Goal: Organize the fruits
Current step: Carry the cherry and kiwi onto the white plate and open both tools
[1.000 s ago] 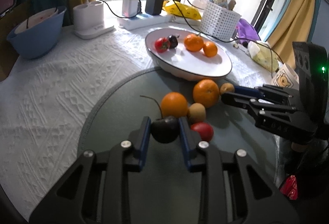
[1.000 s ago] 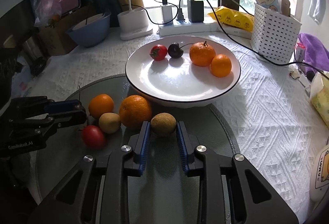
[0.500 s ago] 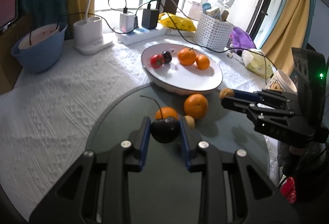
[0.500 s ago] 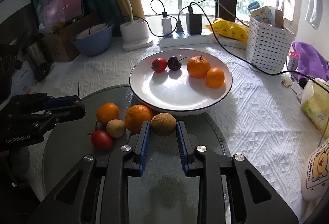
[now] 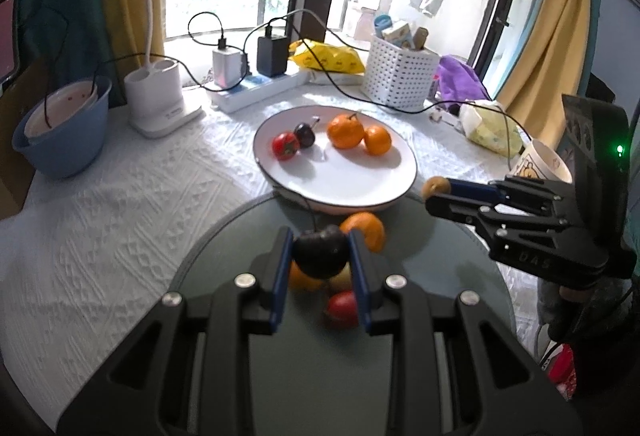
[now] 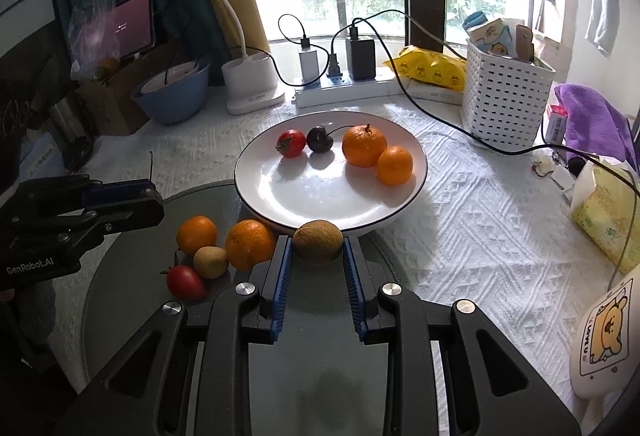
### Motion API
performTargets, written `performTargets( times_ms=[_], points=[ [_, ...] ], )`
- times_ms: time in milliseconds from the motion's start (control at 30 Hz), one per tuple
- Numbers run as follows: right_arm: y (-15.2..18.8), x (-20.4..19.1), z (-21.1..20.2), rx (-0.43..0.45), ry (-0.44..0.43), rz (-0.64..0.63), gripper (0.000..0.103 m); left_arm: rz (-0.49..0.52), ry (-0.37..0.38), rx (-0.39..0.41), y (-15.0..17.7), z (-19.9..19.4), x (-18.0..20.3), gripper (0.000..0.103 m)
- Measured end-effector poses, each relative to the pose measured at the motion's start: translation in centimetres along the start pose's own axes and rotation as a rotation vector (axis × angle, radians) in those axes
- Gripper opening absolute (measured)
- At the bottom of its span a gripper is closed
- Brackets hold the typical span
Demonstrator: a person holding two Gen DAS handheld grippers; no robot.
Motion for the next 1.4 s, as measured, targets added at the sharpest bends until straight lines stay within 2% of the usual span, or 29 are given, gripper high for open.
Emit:
performTargets(
  times_ms=[700,1400],
  points=[
    [-1.4,3.1,1.4,0.009,0.02,0.023,0.028,0.074,0.019,-0.014,-2.1,4.7,1.3,0.029],
    [-3.0,3.0,5.3,-0.019,-0.006,0.003,0.028,0.052,0.01,-0.051,-2.5,9.9,-1.0,0.029]
  ],
)
Point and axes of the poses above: each gripper's, at about its wrist camera, not at the fingertips, and z roughly the way its jaws point, x to its right, y to its underside, the point moved 10 cm from there along z, roughly the way its jaws point, and after that the axes turned 13 degrees about x, right-handed, at the moved point
